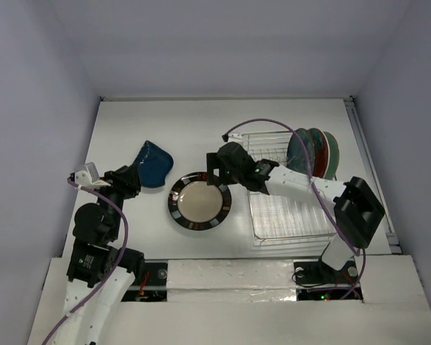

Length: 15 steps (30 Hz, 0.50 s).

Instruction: Unload the plates from the dish rack

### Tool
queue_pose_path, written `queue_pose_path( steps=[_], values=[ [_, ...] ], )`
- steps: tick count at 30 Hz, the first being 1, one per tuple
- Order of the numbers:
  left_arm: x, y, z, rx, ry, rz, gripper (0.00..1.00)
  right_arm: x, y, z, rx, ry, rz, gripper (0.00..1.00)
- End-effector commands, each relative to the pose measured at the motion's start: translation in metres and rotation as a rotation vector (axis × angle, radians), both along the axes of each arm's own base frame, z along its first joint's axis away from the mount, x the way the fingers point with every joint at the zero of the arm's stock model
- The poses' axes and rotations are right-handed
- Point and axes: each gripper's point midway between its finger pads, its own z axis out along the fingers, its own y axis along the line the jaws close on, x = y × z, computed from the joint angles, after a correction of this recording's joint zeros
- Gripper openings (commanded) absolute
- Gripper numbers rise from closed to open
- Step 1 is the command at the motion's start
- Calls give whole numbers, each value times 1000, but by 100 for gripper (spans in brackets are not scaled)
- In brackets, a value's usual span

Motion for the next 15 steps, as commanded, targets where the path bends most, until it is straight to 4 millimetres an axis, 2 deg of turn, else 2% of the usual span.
queue_pose_path(
  steps=[1,4,5,6,7,8,10,11,13,14,15],
  values=[
    [-1,1,10,-13,-42,1,35,18,-8,17,-45,-75,-68,95],
    [-1,1,10,-13,-41,1,35,23,-15,48,-1,-143,-108,79],
    [-1,1,10,-13,-43,1,35,24,-19,59,12,-170,-122,51],
    [-1,1,10,-13,-43,1,35,20,-29,78,34,-208,-140,29],
    [-1,1,9,-11,-40,2,35,23,-45,89,14,-250,-199,12],
    [-2,1,10,-12,-43,2,35,20,-61,91,-27,-259,-226,0],
    [-2,1,11,-13,-47,2,35,21,-99,106,-79,-282,-298,0],
    [-2,1,11,-12,-46,2,35,17,-129,103,-163,-276,-358,0],
    [-3,1,12,-14,-52,2,35,17,-174,105,-220,-277,-470,0],
    [-4,1,12,-16,-53,1,35,9,-198,116,-221,-289,-512,0],
    [-4,2,13,-17,-56,1,35,7,-213,120,-220,-290,-536,1]
  ],
)
